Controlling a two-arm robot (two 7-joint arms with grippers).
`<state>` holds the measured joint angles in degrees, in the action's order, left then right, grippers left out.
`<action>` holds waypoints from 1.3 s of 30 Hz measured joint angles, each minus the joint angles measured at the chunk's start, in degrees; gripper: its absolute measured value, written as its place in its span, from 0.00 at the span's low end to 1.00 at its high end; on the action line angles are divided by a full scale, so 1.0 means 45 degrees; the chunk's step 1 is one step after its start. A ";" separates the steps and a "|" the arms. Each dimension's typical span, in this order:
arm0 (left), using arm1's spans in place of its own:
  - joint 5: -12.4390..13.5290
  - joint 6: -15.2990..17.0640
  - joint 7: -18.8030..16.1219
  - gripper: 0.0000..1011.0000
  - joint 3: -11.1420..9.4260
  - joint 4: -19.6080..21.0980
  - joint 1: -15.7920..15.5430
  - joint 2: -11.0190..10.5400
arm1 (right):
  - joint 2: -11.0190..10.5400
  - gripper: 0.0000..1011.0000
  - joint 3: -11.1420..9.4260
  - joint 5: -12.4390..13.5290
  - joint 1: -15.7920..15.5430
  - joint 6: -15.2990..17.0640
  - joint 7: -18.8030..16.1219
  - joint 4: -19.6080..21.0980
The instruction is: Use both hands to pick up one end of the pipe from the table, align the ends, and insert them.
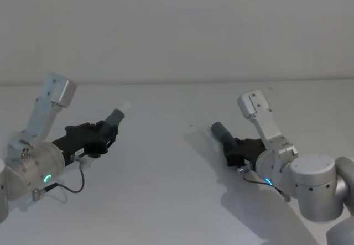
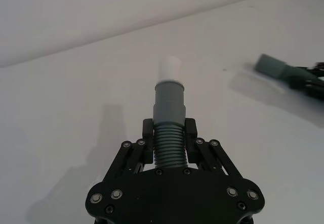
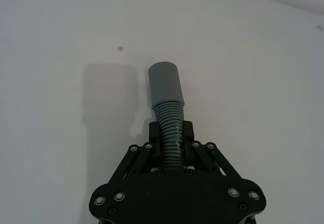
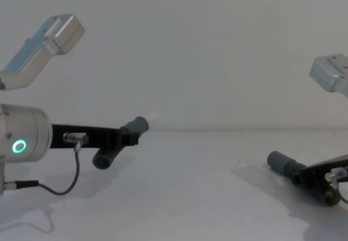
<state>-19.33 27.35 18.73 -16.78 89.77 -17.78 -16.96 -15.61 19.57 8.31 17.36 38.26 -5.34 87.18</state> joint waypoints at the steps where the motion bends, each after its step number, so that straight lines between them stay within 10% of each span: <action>1: -0.0042 -0.0028 0.0236 0.32 -0.0072 0.0014 -0.0067 -0.0100 | -0.0072 0.22 0.0071 -0.0036 0.0032 -0.0025 -0.0062 0.0019; 39: 0.0966 -0.1868 0.4400 0.32 -0.2560 0.0310 -0.1959 -0.2701 | -0.4511 0.22 0.3324 -0.2474 0.3087 -0.0098 -0.5644 0.1868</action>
<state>-14.98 18.95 38.53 -28.30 91.17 -26.60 -29.12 -35.91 34.53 -2.83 31.26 37.82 -30.74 95.59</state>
